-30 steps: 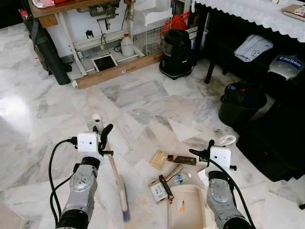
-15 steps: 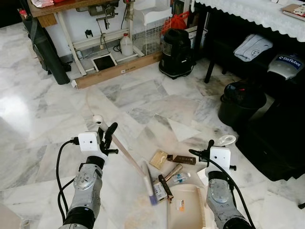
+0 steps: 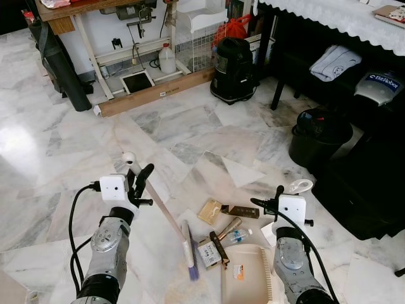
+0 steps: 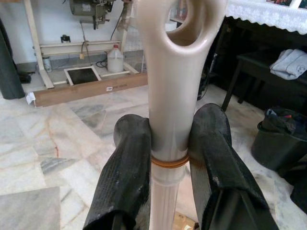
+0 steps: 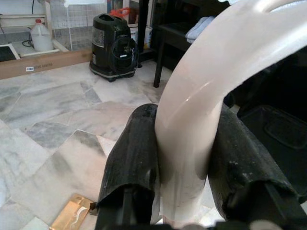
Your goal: Sweep floor
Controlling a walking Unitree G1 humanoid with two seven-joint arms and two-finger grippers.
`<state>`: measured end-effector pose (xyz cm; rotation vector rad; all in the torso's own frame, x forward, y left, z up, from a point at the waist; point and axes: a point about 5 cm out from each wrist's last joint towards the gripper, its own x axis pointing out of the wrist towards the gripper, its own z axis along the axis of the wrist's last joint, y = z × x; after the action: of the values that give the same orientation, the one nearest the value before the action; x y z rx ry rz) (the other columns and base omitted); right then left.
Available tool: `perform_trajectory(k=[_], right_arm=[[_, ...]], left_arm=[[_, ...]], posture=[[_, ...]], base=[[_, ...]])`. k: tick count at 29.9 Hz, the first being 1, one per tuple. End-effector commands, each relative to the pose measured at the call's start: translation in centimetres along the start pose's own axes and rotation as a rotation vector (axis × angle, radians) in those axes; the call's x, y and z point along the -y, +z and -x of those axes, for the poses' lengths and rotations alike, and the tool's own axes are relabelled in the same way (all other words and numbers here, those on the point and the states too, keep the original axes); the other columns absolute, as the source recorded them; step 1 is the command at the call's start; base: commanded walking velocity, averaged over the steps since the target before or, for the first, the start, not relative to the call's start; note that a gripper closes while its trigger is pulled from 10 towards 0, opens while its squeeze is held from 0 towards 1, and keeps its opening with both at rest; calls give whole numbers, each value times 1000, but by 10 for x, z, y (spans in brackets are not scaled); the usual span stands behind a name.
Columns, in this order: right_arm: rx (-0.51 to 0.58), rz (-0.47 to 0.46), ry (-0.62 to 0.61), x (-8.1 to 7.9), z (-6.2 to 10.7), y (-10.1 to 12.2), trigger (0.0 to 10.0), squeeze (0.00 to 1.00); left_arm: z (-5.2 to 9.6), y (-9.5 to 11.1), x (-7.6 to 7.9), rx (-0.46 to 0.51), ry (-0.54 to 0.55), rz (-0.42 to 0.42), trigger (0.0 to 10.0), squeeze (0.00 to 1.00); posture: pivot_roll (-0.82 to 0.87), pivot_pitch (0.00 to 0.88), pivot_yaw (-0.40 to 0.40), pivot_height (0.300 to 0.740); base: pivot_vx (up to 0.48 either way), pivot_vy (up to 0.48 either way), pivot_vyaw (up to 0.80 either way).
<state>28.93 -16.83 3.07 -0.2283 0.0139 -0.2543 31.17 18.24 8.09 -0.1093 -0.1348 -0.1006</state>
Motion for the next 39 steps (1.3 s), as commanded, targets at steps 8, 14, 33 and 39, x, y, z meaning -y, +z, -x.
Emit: perform_trajectory(k=[8,14,33,39], right_arm=[[-54,29,29,-2,8,-11,10000,0],[-58,30,32,-2,9,-12,10000,0],[-55,28,29,-2,8,-11,10000,0],[-57,28,27,-2,8,-11,10000,0]], left_arm=[[5,-14,3,-62,-11,26,10000,0],[7,-19,5,-91,-19,65,10000,0],[19,-14,-27,-100,2,-21,10000,0],[20,-18,-23,-130,-48,5,10000,0]], posture=[[91,109,29,740],[93,110,28,740],[97,111,31,740],[98,111,32,740]], base=[[0,0,0],[0,0,0],[0,0,0],[0,0,0]])
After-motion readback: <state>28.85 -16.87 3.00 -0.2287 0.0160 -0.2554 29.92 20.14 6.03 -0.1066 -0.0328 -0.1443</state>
